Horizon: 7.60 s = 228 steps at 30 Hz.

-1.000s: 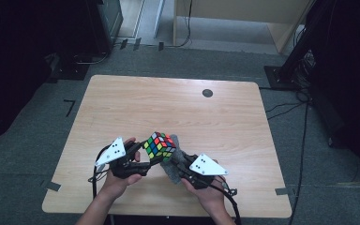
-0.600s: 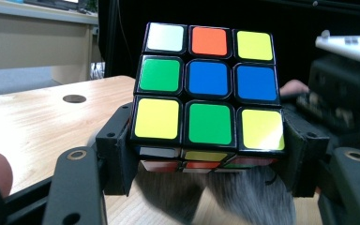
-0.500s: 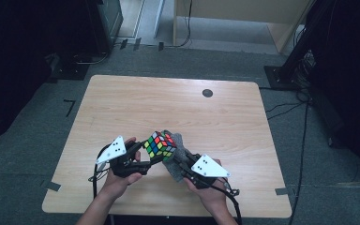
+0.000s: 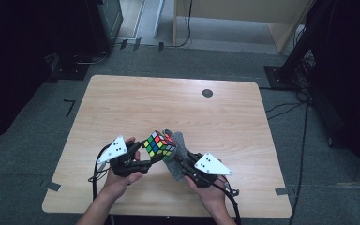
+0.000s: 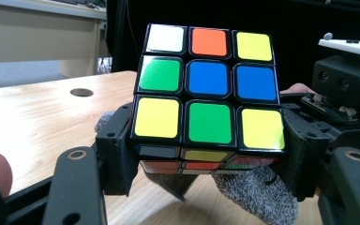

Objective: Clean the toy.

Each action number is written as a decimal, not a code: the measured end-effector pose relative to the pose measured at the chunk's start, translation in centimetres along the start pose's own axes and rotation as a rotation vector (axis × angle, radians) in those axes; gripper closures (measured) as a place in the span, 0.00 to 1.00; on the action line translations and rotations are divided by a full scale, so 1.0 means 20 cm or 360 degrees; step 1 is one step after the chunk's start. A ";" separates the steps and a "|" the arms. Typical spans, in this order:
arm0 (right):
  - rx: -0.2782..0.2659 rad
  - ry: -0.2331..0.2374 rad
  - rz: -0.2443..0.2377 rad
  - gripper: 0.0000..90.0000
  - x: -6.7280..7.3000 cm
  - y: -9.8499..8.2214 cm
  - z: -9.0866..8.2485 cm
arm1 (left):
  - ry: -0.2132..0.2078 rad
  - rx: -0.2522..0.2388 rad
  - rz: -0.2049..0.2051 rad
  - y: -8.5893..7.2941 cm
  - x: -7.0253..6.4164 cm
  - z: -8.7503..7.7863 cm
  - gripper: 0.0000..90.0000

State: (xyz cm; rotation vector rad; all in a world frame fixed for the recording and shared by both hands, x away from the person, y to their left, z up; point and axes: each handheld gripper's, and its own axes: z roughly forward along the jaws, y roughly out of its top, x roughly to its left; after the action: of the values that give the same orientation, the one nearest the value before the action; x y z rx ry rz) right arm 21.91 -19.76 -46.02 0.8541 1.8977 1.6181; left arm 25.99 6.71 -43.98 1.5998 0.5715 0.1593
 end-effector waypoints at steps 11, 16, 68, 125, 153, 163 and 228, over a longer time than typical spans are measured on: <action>0.0200 0.0023 -0.0052 0.59 -0.01 -0.09 0.08 | 0.0089 0.0034 -0.0052 -0.01 0.04 0.00 0.38; 0.0244 -0.0116 -0.0076 0.33 -0.08 -0.11 0.08 | 0.0155 0.0075 -0.0077 -0.02 0.06 0.01 0.38; 0.0142 -0.0104 -0.0529 0.38 -0.01 -0.04 0.04 | -0.0066 0.0204 -0.0265 0.02 0.08 0.04 0.20; 0.0374 0.0407 0.0726 0.28 -0.16 0.06 0.03 | 0.0454 0.0383 0.0870 -0.18 -0.07 0.12 0.36; 0.0461 -0.0044 0.0218 0.88 -0.13 -0.07 0.03 | 0.0323 0.0440 0.0570 -0.11 0.03 0.05 0.36; 0.0167 0.0217 0.0244 0.86 -0.01 0.09 -0.03 | 0.0168 0.0521 0.0740 -0.15 -0.13 0.14 0.37; 0.0218 0.0505 0.0723 0.85 -0.17 -0.05 0.02 | 0.0007 0.0188 0.0435 -0.06 -0.05 0.02 0.37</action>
State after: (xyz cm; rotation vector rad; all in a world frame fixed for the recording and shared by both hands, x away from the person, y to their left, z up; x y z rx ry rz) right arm 24.37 -22.02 -47.26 1.2150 2.1619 2.0044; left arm 25.03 5.99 -44.91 1.7897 0.3689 0.3383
